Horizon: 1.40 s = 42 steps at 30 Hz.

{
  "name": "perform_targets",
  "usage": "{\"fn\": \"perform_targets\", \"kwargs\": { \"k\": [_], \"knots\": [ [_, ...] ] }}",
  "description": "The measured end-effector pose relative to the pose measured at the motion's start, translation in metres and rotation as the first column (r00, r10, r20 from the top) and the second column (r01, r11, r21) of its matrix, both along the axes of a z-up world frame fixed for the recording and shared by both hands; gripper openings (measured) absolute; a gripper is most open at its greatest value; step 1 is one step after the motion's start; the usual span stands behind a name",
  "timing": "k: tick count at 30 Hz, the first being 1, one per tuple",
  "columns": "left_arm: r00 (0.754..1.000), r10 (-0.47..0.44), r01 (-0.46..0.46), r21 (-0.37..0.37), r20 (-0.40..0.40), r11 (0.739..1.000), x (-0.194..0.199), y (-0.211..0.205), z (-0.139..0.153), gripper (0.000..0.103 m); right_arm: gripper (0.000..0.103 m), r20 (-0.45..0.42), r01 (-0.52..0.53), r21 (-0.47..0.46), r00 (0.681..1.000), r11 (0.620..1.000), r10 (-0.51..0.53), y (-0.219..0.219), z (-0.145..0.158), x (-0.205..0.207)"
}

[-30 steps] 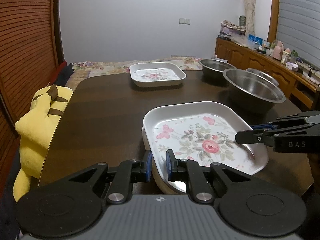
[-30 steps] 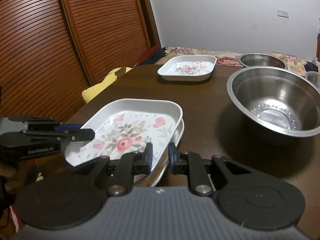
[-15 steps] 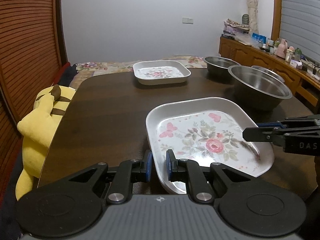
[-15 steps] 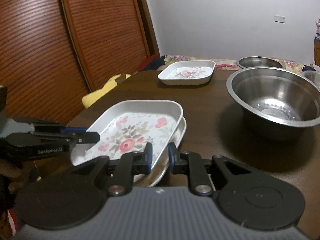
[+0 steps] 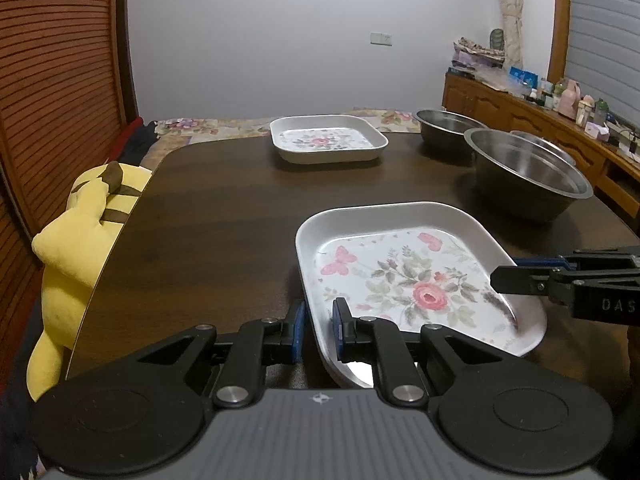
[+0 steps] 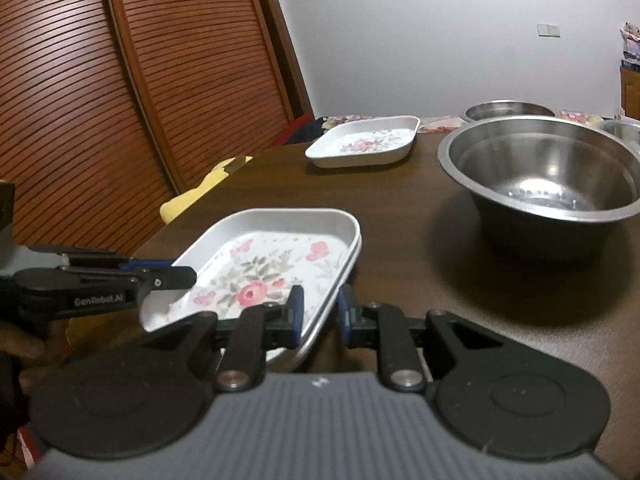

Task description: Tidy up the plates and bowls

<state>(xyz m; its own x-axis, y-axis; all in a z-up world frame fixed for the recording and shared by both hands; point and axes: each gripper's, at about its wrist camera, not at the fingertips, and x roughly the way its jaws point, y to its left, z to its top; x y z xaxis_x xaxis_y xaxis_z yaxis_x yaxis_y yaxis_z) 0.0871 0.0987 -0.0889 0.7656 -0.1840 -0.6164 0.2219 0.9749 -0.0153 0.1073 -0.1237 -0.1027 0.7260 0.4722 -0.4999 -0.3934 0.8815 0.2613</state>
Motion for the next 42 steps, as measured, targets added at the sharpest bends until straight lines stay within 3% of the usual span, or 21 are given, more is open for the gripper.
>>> {"fn": "perform_targets", "kwargs": {
  "k": [15,42],
  "knots": [
    [1.0,0.012,-0.011,-0.006,0.005,1.0,0.005,0.003,0.001,0.017,0.021,0.003,0.004,-0.001,1.0,1.0,-0.004,-0.001,0.001,0.0],
    [0.995,-0.003,0.001,0.026,0.096,1.0,0.04,-0.001,0.04,0.023,0.021,0.101,0.049,-0.01,0.994,0.999,-0.048,-0.029,0.048,0.012]
  ]
}}
